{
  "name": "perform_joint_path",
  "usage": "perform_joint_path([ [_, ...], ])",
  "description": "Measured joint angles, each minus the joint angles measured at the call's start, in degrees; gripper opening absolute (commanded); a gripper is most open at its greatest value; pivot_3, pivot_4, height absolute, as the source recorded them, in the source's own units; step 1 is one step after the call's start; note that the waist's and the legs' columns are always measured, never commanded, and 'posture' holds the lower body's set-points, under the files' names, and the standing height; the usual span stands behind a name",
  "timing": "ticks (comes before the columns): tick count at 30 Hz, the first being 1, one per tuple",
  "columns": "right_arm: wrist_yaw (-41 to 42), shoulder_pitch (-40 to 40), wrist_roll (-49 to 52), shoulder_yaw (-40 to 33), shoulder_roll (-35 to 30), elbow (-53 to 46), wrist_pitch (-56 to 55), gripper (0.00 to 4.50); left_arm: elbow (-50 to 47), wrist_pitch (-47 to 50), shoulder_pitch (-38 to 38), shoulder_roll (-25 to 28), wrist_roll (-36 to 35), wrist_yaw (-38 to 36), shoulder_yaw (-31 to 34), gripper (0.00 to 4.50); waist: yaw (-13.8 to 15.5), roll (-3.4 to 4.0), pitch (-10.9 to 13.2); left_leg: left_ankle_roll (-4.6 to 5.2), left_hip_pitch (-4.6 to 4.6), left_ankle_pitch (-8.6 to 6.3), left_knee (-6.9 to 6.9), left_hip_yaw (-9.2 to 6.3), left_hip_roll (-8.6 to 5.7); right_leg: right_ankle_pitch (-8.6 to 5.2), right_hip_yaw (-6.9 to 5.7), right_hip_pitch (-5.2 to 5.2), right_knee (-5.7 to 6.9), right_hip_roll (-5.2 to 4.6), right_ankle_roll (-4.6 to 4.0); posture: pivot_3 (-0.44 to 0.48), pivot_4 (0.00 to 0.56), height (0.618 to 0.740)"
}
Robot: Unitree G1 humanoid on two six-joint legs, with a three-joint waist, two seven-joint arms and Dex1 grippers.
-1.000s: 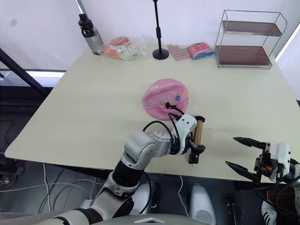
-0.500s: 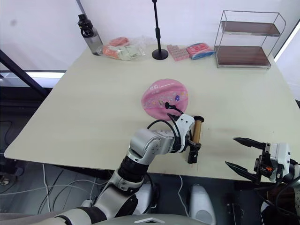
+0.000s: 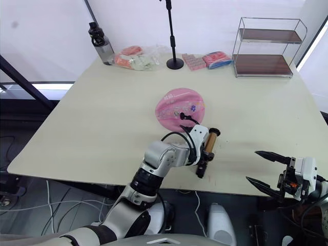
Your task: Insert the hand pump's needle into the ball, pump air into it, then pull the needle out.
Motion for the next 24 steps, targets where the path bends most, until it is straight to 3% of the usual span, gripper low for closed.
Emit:
perform_joint_path([
  [2,0.0,0.1,-0.1,0.0,0.0,0.0,0.0,4.5,0.4,-0.6,0.0,0.0,-0.4,-0.2,0.4,1.18,0.1,0.02,0.0,0.0,-0.08,0.0,-0.02,-0.01,-0.03,0.0,0.0,0.0,-0.11,-0.01,0.01,0.0,0.15,0.74],
  [16,0.0,-0.5,-0.1,0.2,0.2,-0.1,-0.4,4.5,-0.5,0.9,-3.0,1.3,-2.7,-5.4,-2.0,1.12,0.2,0.04,0.1,0.02,-0.47,-0.01,-0.21,-0.01,-0.12,0.01,-0.04,-0.15,-0.53,-0.01,0.03,0.0,0.15,0.74],
  [19,-0.1,-1.1,-0.1,0.9,0.4,-0.4,-0.2,4.5,-6.5,1.1,-5.5,4.5,-5.3,-11.1,-3.5,1.12,-0.1,0.21,0.1,0.02,-1.04,0.01,-0.22,0.02,-0.09,0.1,0.02,-0.77,-0.51,0.03,0.16,0.0,0.15,0.74],
  [21,-0.1,-1.5,-0.1,1.5,0.5,-0.4,0.0,4.5,-10.0,1.7,-4.2,10.9,-6.8,-15.8,-4.8,1.12,0.0,0.3,0.0,0.02,-1.08,0.01,-0.32,0.0,-0.09,0.26,0.06,-0.88,-0.48,0.09,0.01,0.0,0.15,0.74],
  [24,-0.1,-2.0,0.0,1.7,0.5,-0.4,0.1,4.5,-13.0,1.7,-3.7,14.9,-7.4,-18.9,-6.0,1.12,0.2,0.26,0.1,0.02,-1.12,0.01,-0.3,0.02,-0.12,0.24,0.05,-0.88,-0.5,0.06,0.06,0.0,0.15,0.74],
])
